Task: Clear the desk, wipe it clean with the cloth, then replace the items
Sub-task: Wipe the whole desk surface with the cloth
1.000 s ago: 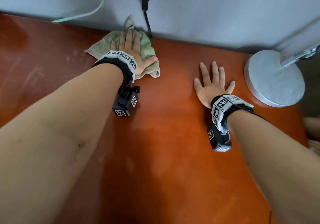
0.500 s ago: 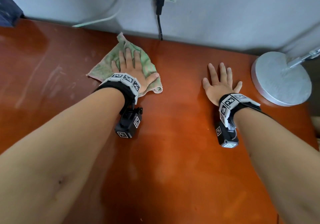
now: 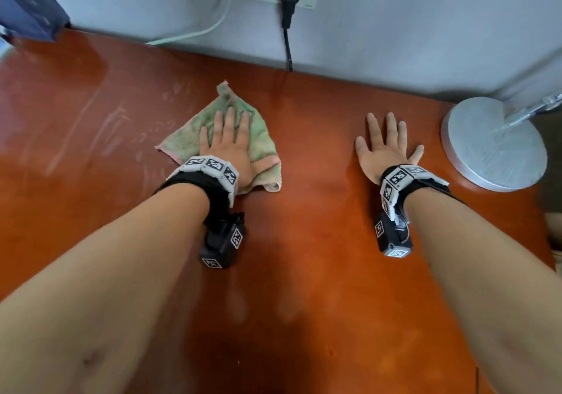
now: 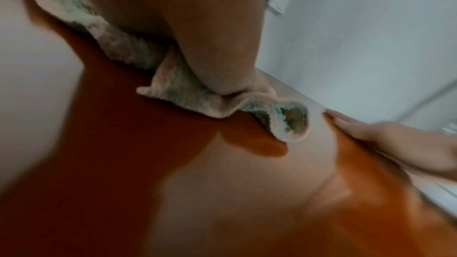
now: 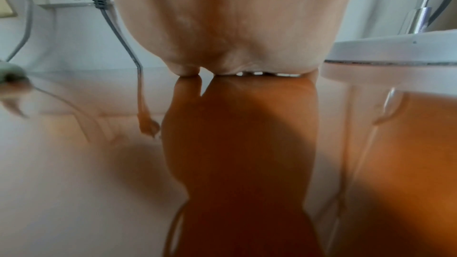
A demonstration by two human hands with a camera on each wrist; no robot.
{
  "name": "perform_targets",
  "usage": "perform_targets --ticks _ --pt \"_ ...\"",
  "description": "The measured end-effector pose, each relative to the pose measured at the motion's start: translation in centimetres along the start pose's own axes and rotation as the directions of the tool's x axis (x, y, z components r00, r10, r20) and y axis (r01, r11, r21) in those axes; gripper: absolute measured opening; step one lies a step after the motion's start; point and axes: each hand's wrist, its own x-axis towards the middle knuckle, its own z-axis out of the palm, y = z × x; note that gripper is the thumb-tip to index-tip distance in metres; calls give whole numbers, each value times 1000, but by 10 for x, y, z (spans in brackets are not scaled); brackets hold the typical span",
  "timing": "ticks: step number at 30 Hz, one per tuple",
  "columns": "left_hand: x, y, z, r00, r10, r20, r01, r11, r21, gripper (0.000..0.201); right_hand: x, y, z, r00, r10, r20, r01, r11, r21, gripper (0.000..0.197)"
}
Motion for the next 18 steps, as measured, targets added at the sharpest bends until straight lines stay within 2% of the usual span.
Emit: perform_targets --ticks 3,5,10,15,18 --pt "-8 -41 -8 991 -133 4 133 990 -51 103 0 -3 2 1000 4 -9 -4 1000 -11 58" --pt "-13 -47 -7 984 -177 2 177 983 -57 102 0 -3 3 1000 4 -12 -4 1000 -11 58" --pt "-19 -11 3 960 -279 -14 277 957 -79 103 -2 -3 3 1000 -9 -29 9 1000 2 59" --pt "-28 57 17 999 -41 2 41 999 -21 106 -18 -7 5 990 -97 -104 90 994 -67 58" --pt "-37 78 28 1000 11 0 -11 1000 -1 104 -34 -10 9 987 -135 -83 131 990 -54 58"
